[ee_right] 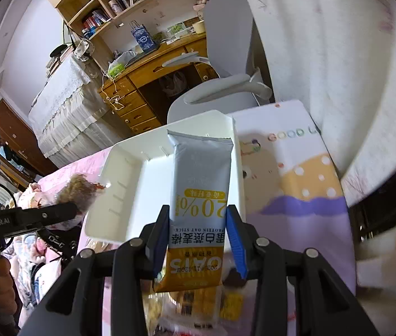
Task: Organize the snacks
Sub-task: 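Lift and carry both held snacks over the white tray, then open both grippers to drop the nut bag and protein bar into the tray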
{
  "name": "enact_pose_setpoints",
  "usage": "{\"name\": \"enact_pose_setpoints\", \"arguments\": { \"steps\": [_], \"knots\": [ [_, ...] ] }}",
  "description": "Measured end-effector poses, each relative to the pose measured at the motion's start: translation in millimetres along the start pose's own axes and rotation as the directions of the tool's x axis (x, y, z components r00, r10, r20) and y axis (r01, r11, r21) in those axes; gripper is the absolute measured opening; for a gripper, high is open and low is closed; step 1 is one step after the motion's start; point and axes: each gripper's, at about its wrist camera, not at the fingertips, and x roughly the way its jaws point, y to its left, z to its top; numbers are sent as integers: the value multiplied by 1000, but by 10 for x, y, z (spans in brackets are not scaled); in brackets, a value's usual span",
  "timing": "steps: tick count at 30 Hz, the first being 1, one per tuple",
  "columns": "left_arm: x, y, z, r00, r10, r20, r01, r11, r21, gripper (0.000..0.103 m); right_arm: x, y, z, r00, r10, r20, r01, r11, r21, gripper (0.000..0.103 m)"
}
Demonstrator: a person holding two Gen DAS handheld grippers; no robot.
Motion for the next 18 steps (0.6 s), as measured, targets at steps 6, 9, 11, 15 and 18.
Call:
{"name": "enact_pose_setpoints", "arguments": {
  "steps": [6, 9, 11, 15, 18],
  "knots": [
    [121, 99, 125, 997, -62, 40, 61, 997, 44, 30, 244, 183, 153, 1000, 4, 11, -3, 999, -35, 39],
    [175, 131, 168, 996, -83, 40, 82, 996, 17, 70, 351, 257, 190, 1000, -20, 5, 21, 998, -60, 45],
    [166, 114, 166, 997, -55, 57, 55, 998, 1, 78, 447, 306, 197, 998, -50, -36, 47, 995, -84, 58],
    [168, 59, 151, 999, -21, 40, 20, 999, 29, 78, 444, 295, 153, 998, -33, -50, 30, 998, -59, 61],
    [116, 7, 99, 999, -3, 42, 1, 999, 42, 78, 375, 282, 95, 998, -32, -47, 29, 998, -59, 62]
  ]
}}
